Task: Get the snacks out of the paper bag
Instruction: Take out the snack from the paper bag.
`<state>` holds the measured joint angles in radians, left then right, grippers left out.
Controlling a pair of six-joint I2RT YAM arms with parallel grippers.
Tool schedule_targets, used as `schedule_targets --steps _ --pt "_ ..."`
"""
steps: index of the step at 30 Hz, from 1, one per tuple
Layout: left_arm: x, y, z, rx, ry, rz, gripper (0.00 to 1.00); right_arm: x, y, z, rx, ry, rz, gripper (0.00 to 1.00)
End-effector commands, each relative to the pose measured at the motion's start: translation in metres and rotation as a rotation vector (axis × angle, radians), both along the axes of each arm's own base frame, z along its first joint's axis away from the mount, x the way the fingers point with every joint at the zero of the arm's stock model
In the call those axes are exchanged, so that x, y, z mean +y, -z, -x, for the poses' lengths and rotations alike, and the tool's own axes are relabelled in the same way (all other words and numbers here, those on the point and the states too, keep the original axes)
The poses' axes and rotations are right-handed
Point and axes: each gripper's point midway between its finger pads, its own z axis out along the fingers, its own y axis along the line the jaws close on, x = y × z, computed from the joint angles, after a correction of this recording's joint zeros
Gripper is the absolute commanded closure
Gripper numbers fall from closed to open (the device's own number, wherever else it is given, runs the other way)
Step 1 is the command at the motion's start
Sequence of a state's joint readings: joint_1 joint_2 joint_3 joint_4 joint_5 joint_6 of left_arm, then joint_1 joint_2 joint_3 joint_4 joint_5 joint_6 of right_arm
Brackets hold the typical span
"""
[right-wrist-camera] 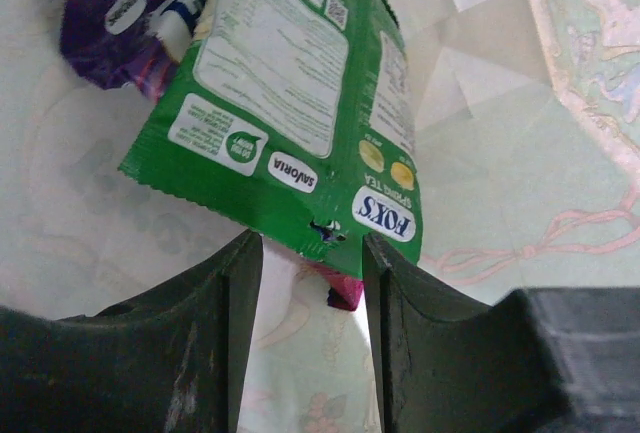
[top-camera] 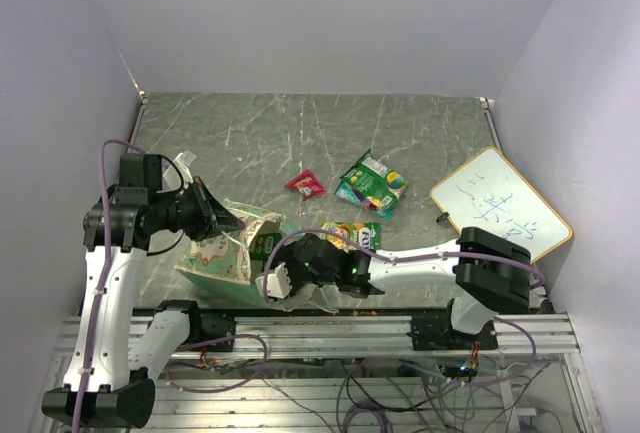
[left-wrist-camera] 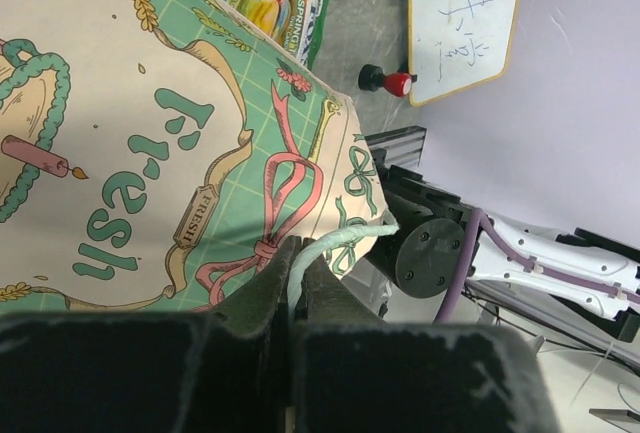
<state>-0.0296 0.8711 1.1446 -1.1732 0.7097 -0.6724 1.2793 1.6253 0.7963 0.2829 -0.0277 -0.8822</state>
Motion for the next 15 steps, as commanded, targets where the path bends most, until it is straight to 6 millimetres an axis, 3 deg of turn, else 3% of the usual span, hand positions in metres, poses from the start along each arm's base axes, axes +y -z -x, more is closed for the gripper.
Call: schedule_targets --steps 1,5,9,15 --pt "0.000 -0.011 -0.001 -0.028 -0.003 0.000 0.93 0.023 -0.030 -0.012 -0.035 -0.012 -0.096 0.56" --pt "0.000 -0.010 0.002 -0.026 0.006 -0.003 0.93 0.029 -0.046 -0.021 -0.042 0.009 -0.152 0.56" --pt "-0.001 -0.009 0.005 -0.023 0.011 0.003 0.93 0.037 -0.052 -0.016 -0.021 -0.031 -0.174 0.56" --pt "-0.001 -0.007 0.008 -0.015 0.025 0.003 0.93 0.045 -0.040 -0.014 -0.012 -0.060 -0.153 0.56"
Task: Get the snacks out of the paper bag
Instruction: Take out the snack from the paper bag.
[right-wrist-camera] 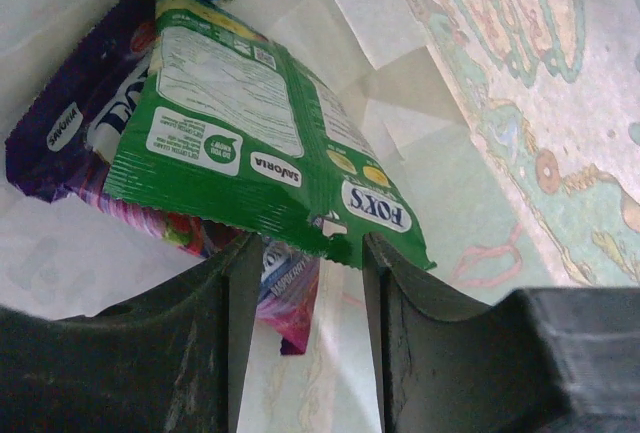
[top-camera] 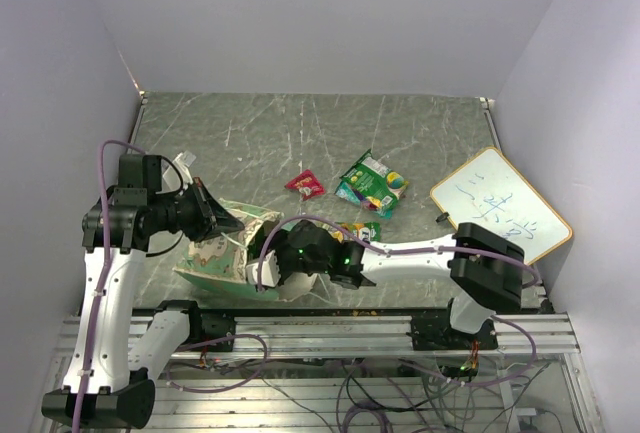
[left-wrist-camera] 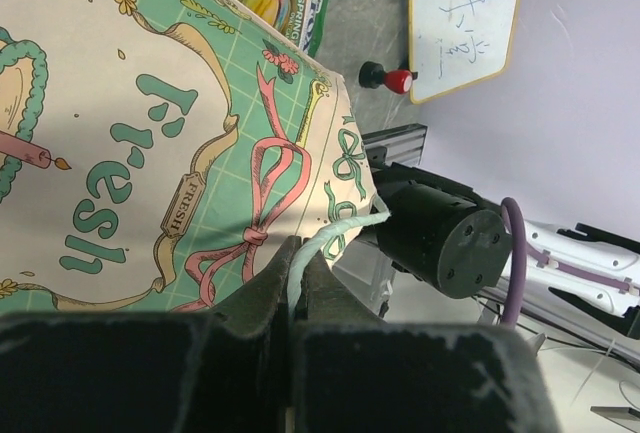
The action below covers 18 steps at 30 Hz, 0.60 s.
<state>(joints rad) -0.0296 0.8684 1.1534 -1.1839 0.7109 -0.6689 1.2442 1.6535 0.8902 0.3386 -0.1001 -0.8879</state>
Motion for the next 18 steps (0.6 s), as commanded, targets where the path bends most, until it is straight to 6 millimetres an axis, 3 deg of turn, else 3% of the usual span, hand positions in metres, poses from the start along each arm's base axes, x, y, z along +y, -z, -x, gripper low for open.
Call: schedule_targets --steps 1,13,15,18 --pt "-0.001 -0.005 0.006 -0.012 0.025 0.002 0.93 0.015 0.002 -0.002 -0.011 -0.028 -0.025 0.55" --pt "0.000 -0.005 0.005 -0.004 0.039 -0.010 0.93 0.042 0.023 -0.007 -0.151 -0.178 0.060 0.51" --pt "0.000 -0.004 0.005 -0.002 0.037 -0.008 0.93 0.048 0.029 -0.007 -0.136 -0.209 0.072 0.57" --pt "0.000 -0.007 0.003 -0.010 0.028 -0.007 0.93 0.048 0.031 -0.006 -0.111 -0.242 0.098 0.75"
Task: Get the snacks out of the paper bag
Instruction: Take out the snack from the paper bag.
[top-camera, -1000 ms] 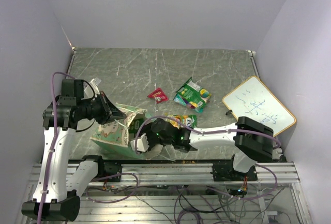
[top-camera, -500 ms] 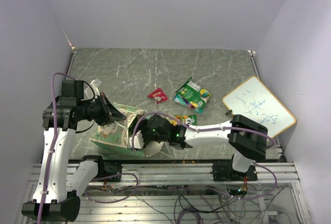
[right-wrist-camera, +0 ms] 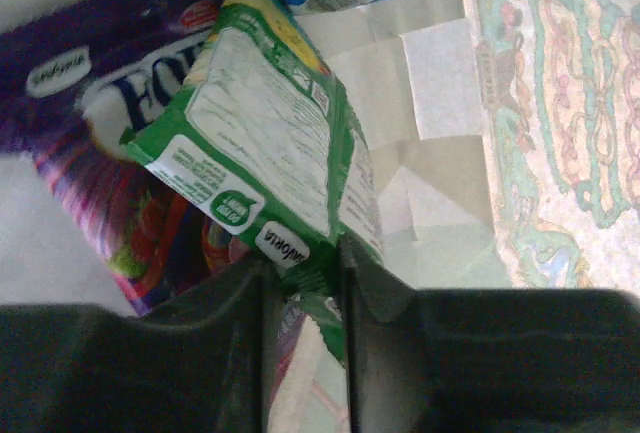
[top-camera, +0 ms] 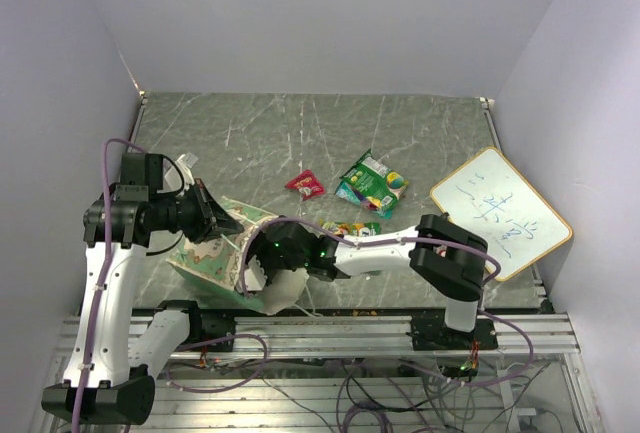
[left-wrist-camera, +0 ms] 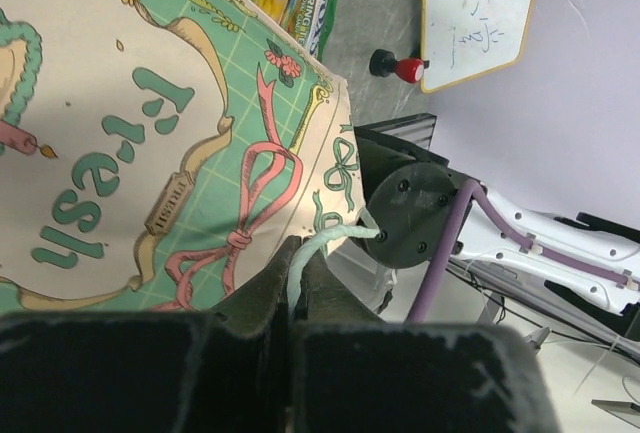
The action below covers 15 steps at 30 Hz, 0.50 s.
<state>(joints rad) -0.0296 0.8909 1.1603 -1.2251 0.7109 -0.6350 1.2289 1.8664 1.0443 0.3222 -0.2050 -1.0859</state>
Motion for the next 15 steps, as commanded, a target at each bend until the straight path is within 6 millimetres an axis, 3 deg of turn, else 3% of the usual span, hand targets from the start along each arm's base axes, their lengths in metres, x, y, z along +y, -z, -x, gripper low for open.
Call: schedule_targets --steps 1,4,10,13,15 --pt "-0.001 -0.014 -0.002 -0.050 0.002 0.006 0.93 0.005 -0.007 0.002 0.004 -0.080 0.018 0.87" --pt "0.002 -0.018 -0.008 -0.067 -0.022 -0.009 0.93 -0.009 -0.018 0.009 0.011 -0.086 0.005 1.00" --pt "0.006 -0.023 -0.021 -0.106 -0.084 -0.012 0.93 -0.042 -0.047 0.021 0.125 -0.007 0.024 1.00" --pt "0.006 -0.023 -0.026 -0.114 -0.099 -0.012 0.93 -0.057 -0.077 0.025 0.172 0.057 -0.021 1.00" --pt "0.007 -0.024 -0.029 -0.116 -0.107 -0.011 0.93 -0.069 -0.087 0.031 0.225 0.098 -0.022 1.00"
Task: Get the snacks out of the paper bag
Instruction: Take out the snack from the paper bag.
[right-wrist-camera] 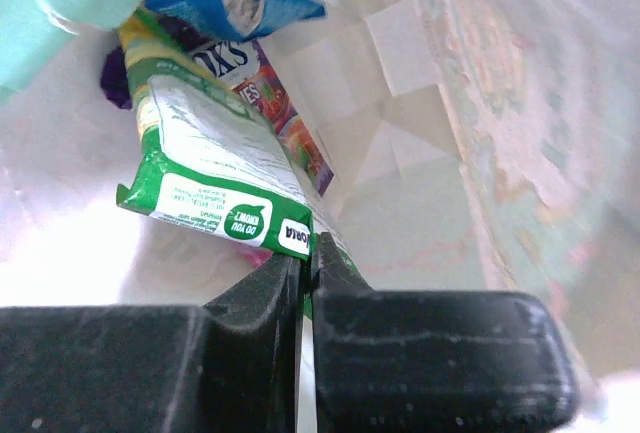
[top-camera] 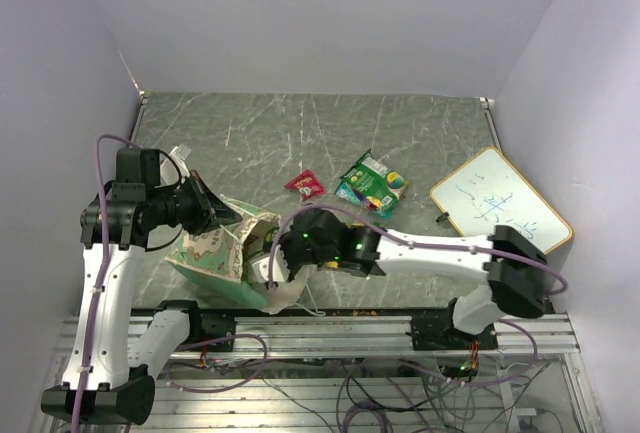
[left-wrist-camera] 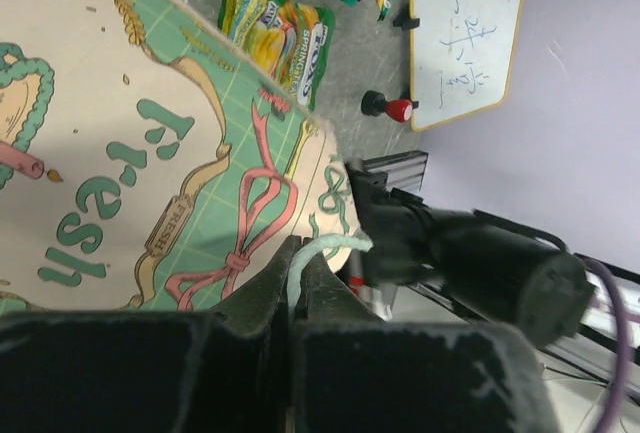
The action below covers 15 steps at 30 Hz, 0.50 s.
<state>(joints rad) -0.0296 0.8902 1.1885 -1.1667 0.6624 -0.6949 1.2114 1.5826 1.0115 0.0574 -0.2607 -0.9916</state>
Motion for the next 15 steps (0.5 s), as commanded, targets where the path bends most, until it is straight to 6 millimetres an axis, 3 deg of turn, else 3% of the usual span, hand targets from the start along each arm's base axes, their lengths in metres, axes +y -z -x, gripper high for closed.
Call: schedule_targets --steps 1,7,12,15 --pt "0.003 -0.014 -0.015 -0.071 -0.044 -0.003 0.93 -0.029 -0.027 0.015 0.149 0.109 -0.005 1.00" --pt "0.006 -0.018 -0.021 -0.087 -0.056 -0.022 0.93 -0.068 -0.064 0.033 0.362 0.260 0.020 1.00" --pt "0.015 -0.008 -0.023 -0.058 -0.118 -0.066 0.93 -0.104 -0.130 0.059 0.552 0.346 -0.065 1.00" --pt "0.019 -0.006 -0.024 -0.067 -0.150 -0.077 0.93 -0.128 -0.163 0.061 0.695 0.495 -0.141 1.00"
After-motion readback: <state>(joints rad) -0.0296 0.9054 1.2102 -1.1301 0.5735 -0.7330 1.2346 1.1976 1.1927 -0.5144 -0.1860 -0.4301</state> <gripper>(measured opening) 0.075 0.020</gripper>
